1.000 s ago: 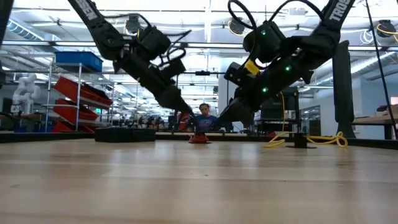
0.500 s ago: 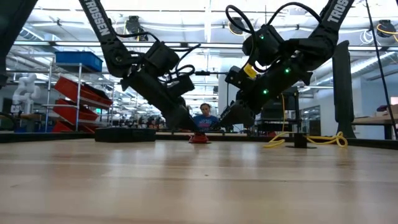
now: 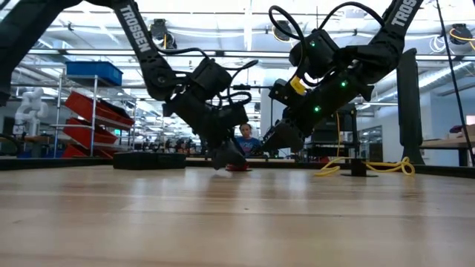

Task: Coil cords
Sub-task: Uncoil the red wire from the black spool

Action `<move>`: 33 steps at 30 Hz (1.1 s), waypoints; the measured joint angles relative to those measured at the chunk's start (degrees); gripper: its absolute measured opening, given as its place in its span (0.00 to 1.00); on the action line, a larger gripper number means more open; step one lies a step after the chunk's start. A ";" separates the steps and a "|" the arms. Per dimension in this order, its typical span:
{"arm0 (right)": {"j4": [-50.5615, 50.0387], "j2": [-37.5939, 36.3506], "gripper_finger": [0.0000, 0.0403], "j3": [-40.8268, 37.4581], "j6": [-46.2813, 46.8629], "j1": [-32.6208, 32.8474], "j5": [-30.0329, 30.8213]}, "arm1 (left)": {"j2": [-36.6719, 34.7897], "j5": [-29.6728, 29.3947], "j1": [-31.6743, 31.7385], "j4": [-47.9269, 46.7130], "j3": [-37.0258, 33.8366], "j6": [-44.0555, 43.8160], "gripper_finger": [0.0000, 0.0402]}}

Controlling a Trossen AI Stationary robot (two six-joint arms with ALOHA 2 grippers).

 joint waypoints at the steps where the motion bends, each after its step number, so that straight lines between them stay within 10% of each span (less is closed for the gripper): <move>1: 0.00 0.00 0.35 0.00 0.12 0.00 -0.01 | 0.25 0.00 0.00 -0.19 0.33 -0.04 0.54; 9: -0.36 -0.02 0.35 0.00 1.16 0.00 -0.01 | 0.45 -0.07 1.51 -0.88 1.33 -0.07 0.49; 24: -0.05 -0.02 0.35 0.00 1.95 0.85 0.02 | 0.16 -1.18 1.01 -1.89 1.44 0.22 0.06; 33: 1.57 -0.32 0.35 0.00 -2.09 2.87 3.98 | -4.49 -1.30 -4.09 -8.47 1.23 0.30 0.02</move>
